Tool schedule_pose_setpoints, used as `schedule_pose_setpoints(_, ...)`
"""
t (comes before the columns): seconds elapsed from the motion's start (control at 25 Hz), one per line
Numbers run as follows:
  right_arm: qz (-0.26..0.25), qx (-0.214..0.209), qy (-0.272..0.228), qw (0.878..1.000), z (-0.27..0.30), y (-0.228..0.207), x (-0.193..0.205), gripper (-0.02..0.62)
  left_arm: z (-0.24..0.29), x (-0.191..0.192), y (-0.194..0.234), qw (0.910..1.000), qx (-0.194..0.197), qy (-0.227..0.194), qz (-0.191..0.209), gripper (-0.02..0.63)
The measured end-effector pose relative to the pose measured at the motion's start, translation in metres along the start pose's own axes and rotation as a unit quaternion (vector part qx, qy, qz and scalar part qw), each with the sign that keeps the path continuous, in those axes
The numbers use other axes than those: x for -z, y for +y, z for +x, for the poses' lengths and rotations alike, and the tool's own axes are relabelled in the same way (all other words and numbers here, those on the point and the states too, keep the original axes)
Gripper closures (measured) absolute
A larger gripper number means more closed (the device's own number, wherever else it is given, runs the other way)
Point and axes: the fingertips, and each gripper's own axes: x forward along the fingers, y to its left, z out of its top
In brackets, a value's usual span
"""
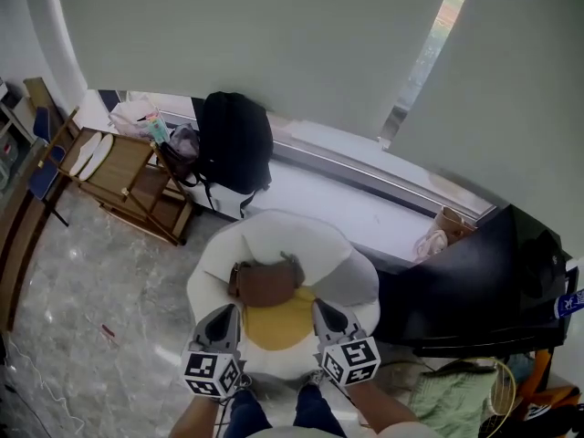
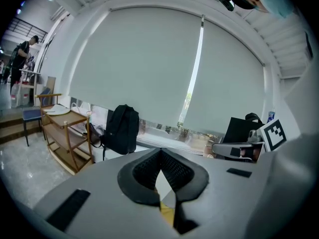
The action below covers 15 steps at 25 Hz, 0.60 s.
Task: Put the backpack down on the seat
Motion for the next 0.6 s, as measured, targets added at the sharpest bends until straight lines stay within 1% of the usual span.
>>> schedule_pose_setpoints(0.36,-0.032,-0.01,-0.021,0.999,-0.027,0.013,-0.035,0.566,-0.024,-0.026,-0.024,0.9997,0.012,-0.01,0.021,0.574)
schedule_pose_setpoints(0.6,-0.037,-0.017,-0.033,0.999,-0.043,0.023,-0.05,0.566,-0.042,-0.041,-0.036,0.9993,0.014,-0.023,0.027,0.574)
